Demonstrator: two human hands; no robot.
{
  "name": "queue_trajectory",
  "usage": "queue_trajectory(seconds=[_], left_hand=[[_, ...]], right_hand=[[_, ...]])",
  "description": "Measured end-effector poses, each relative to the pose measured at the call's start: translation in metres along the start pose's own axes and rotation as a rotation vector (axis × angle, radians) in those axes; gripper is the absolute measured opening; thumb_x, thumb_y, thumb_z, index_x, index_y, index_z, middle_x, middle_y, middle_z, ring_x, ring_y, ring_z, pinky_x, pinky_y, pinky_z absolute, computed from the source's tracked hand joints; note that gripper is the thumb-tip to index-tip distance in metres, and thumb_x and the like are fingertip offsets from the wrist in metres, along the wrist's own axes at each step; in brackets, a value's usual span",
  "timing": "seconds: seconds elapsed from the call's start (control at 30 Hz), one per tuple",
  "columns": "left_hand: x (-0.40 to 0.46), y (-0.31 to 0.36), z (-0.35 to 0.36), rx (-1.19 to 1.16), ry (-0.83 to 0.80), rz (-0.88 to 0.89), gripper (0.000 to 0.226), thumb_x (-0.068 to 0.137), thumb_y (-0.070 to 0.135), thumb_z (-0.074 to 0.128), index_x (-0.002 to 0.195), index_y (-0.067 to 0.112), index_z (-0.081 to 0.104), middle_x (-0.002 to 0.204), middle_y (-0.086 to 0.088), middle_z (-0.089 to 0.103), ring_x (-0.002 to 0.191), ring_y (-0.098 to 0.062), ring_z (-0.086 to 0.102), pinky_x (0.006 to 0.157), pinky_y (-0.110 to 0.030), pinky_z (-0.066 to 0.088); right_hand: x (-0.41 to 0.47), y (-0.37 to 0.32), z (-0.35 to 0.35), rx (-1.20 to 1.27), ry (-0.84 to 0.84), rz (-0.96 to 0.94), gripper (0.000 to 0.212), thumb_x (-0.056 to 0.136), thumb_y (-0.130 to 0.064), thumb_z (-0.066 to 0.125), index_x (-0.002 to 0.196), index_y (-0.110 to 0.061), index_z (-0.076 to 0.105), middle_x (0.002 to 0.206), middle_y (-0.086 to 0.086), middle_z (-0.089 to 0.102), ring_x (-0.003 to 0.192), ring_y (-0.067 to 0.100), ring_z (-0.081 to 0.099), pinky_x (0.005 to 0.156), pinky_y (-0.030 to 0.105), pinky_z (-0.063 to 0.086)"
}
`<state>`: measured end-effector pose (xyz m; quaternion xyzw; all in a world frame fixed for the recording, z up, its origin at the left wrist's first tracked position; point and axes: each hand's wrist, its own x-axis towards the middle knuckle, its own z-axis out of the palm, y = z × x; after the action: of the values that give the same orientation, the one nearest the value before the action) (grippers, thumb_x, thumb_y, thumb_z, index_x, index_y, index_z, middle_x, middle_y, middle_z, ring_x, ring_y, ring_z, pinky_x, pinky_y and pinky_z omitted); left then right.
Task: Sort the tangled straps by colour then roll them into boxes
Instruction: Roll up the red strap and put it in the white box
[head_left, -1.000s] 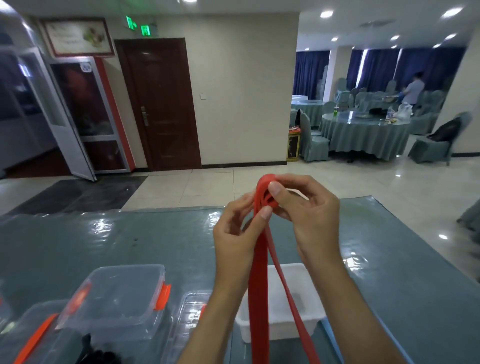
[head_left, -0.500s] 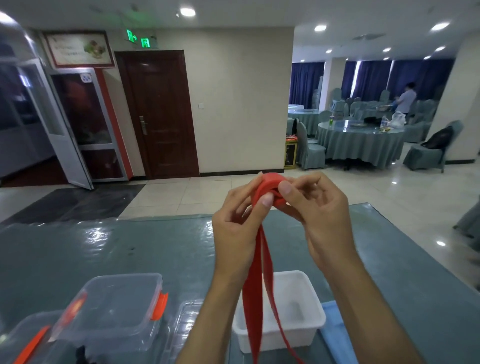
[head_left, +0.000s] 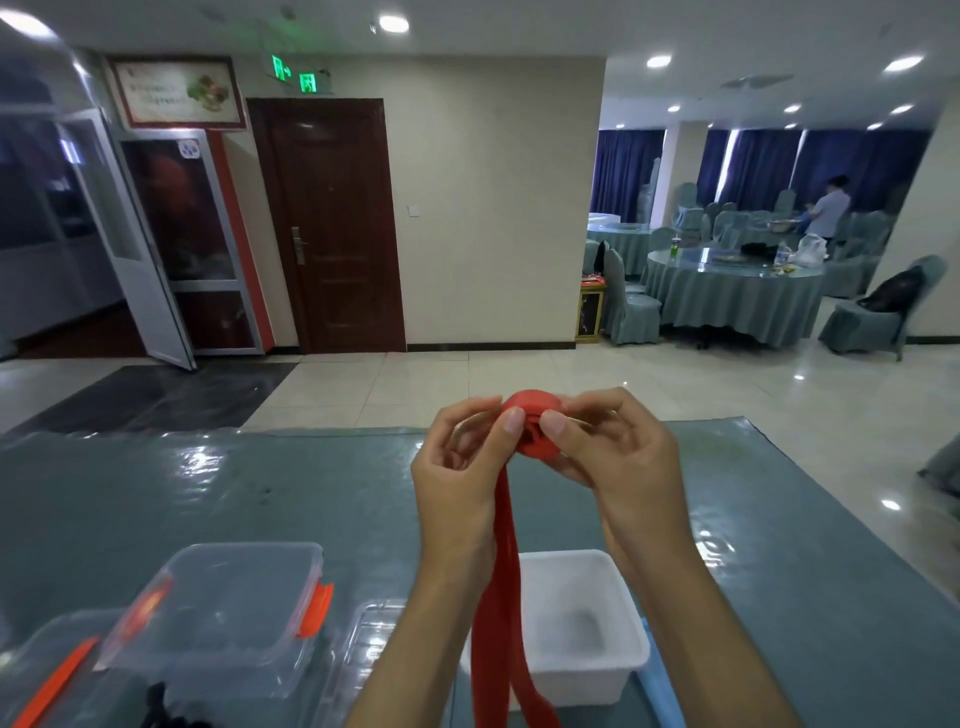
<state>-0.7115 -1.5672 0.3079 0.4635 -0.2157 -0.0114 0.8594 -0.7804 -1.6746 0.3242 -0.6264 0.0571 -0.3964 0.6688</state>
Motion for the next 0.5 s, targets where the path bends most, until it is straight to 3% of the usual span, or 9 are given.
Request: queue_trajectory(seconds=[0.07,0.17,0.3,0.4,0.5], left_hand=[[-0.003,-0.004,-0.003,0.024,-0.009,-0.013,0.031,0.074,0.033,0.082,0.101,0.018,0.079,0.103,-0.009,0.079,0.101,-0.022,0.074,0.094,-0.039,0.055],[-0.005,-0.003,-0.003,0.042,-0.087,-0.078,0.041,0.081,0.031,0.077,0.120,0.020,0.076,0.117,-0.003,0.078,0.117,-0.018,0.071,0.103,-0.034,0.051],[-0.007,0.003,0.003,-0.143,-0.057,-0.184,0.051,0.078,0.029,0.076,0.127,0.019,0.072,0.124,-0.008,0.075,0.123,-0.021,0.068,0.109,-0.037,0.048],[-0.006,0.001,0.001,-0.135,-0.037,-0.218,0.053,0.075,0.027,0.081,0.126,0.016,0.073,0.120,-0.012,0.076,0.117,-0.026,0.070,0.102,-0.036,0.052],[-0.009,-0.004,-0.002,-0.005,-0.068,-0.172,0.052,0.073,0.034,0.083,0.120,0.014,0.075,0.116,-0.009,0.077,0.117,-0.025,0.071,0.099,-0.033,0.053]], right_hand=[[-0.001,0.001,0.000,0.028,0.018,0.012,0.041,0.073,-0.026,0.085,0.109,-0.013,0.072,0.106,0.009,0.078,0.101,0.026,0.077,0.081,0.042,0.064],[-0.003,0.003,0.004,0.157,0.038,0.009,0.040,0.078,-0.020,0.079,0.116,-0.009,0.072,0.108,0.008,0.078,0.104,0.026,0.076,0.085,0.040,0.064],[-0.011,0.011,0.015,0.251,0.008,0.040,0.038,0.079,-0.021,0.078,0.112,-0.002,0.071,0.115,0.012,0.076,0.108,0.029,0.075,0.089,0.042,0.062],[-0.012,0.014,0.012,0.175,0.033,0.056,0.041,0.070,-0.027,0.083,0.096,-0.002,0.064,0.108,0.010,0.078,0.104,0.028,0.076,0.087,0.045,0.063],[-0.010,0.011,0.004,0.037,0.090,0.025,0.039,0.071,-0.028,0.084,0.098,-0.007,0.065,0.098,0.006,0.079,0.093,0.022,0.078,0.081,0.043,0.065]])
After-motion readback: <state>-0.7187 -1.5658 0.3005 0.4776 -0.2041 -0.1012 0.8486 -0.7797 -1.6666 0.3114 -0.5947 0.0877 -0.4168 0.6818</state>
